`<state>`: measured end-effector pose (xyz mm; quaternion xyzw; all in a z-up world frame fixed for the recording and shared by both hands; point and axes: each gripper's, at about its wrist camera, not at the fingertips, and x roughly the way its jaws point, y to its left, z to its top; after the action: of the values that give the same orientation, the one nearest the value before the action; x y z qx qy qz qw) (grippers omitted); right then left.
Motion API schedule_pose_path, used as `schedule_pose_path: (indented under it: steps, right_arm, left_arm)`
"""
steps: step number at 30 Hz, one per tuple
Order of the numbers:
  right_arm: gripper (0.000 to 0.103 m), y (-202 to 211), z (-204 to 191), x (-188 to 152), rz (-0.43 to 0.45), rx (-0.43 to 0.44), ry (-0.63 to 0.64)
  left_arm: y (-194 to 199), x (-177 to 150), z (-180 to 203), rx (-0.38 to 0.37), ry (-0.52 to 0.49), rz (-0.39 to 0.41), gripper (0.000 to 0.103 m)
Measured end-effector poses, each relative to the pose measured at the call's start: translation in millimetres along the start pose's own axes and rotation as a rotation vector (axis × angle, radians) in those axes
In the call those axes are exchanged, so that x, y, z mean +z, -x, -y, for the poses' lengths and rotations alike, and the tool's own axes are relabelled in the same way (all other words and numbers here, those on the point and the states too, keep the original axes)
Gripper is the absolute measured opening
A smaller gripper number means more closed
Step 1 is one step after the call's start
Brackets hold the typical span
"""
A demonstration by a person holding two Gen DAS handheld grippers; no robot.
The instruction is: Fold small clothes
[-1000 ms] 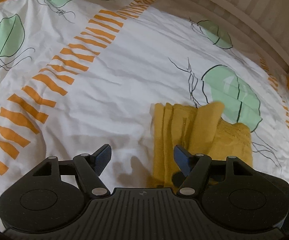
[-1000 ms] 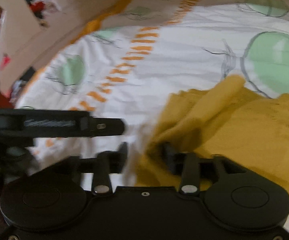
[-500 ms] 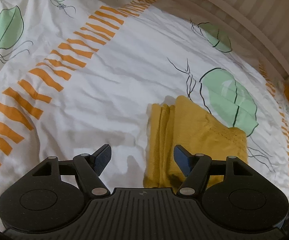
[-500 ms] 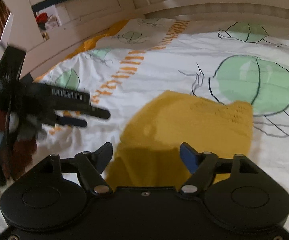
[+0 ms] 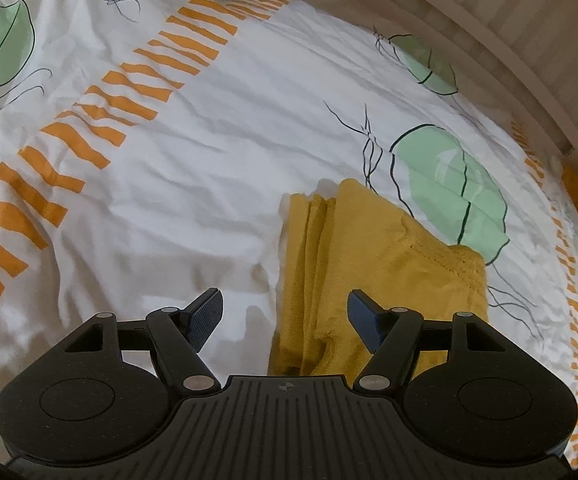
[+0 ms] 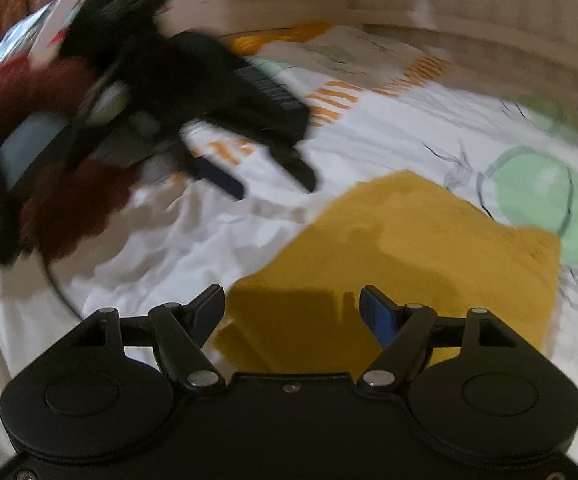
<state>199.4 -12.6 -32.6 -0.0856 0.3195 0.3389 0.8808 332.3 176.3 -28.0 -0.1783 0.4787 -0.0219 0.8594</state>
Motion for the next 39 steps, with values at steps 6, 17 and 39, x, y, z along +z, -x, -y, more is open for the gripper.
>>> schedule_pose_path:
  steps: [6, 17, 39]
  right_arm:
    - [0.063, -15.5, -31.3, -1.3, -0.032, -0.022, 0.175]
    - [0.011, 8.8, 10.6, 1.0, 0.056, -0.042, -0.046]
    - [0.011, 31.8, 32.8, -12.4, 0.085, 0.062, -0.093]
  left_arm:
    - [-0.7, -0.6, 0.2, -0.001, -0.007, -0.006, 0.068]
    - [-4.7, -0.7, 3.4, -0.094, 0.003, -0.028, 0.068]
    - [-56.9, -3.8, 16.8, -0.248, 0.097, -0.114, 0.067]
